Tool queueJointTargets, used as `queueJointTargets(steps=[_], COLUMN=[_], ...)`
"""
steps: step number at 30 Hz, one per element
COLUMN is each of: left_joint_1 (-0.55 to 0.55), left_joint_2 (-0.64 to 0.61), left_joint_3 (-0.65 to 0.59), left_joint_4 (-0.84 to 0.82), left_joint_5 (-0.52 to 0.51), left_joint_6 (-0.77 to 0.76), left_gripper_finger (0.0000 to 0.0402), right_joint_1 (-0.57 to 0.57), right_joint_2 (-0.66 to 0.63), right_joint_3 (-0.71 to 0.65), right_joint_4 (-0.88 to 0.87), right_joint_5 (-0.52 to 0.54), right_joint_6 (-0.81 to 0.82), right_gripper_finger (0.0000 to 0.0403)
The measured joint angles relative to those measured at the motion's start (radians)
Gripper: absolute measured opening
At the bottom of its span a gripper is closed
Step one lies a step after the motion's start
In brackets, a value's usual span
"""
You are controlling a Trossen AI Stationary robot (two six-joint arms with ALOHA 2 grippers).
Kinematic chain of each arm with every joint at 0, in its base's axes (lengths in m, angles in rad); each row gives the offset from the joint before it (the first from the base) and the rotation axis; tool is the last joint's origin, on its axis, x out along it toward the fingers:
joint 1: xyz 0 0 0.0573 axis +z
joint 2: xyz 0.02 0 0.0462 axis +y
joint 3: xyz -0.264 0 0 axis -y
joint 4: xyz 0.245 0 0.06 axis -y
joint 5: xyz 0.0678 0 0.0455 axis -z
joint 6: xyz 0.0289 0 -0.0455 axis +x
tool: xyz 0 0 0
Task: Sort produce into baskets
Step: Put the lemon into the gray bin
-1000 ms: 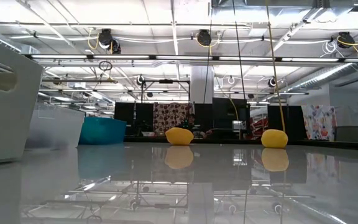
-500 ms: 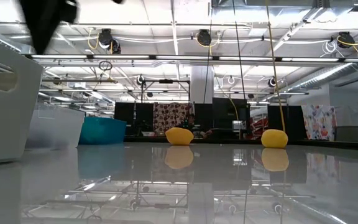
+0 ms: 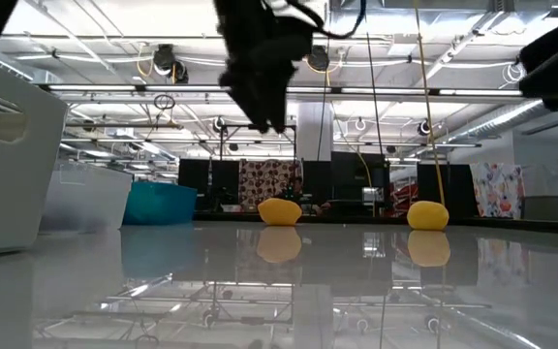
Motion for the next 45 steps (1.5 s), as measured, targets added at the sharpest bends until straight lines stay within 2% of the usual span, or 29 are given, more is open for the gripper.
queueJointTargets(steps=[3, 9, 12, 16, 21, 25, 30, 38, 45], left_joint_1=[0.116, 0.316, 0.389, 0.456, 0.468, 0.469, 0.469, 0.462, 0.457], left_joint_2=[0.006, 0.05, 0.09, 0.145, 0.175, 0.203, 0.246, 0.301, 0.301], left_joint_3=[0.001, 0.002, 0.002, 0.001, 0.001, 0.001, 0.001, 0.001, 0.002], left_joint_4=[0.081, 0.131, 0.169, 0.221, 0.324, 0.363, 0.355, 0.343, 0.276], left_joint_5=[0.035, 0.136, 0.22, 0.264, 0.297, 0.301, 0.299, 0.221, 0.249], left_joint_6=[0.057, 0.154, 0.187, 0.23, 0.282, 0.336, 0.352, 0.346, 0.291], left_gripper_finger=[0.0274, 0.0274, 0.0274, 0.0274, 0.0274, 0.0274, 0.0274, 0.0274, 0.0274], right_joint_1=[-0.026, -0.09, -0.126, -0.169, -0.2, -0.21, -0.216, -0.22, -0.236], right_joint_2=[0.0, 0.0, 0.0, 0.0, 0.0, 0.0, 0.0, 0.0, 0.0], right_joint_3=[0.0, 0.0, 0.0, 0.0, 0.0, 0.0, 0.0, 0.0, 0.0], right_joint_4=[-0.055, -0.193, -0.225, -0.238, -0.282, -0.334, -0.393, -0.412, -0.412], right_joint_5=[-0.001, -0.023, -0.087, -0.209, -0.309, -0.322, -0.348, -0.372, -0.372], right_joint_6=[-0.024, -0.002, -0.004, -0.031, -0.048, -0.05, -0.071, -0.126, -0.172], right_gripper_finger=[0.0, 0.0, 0.0, 0.0, 0.0, 0.0, 0.0, 0.0, 0.0])
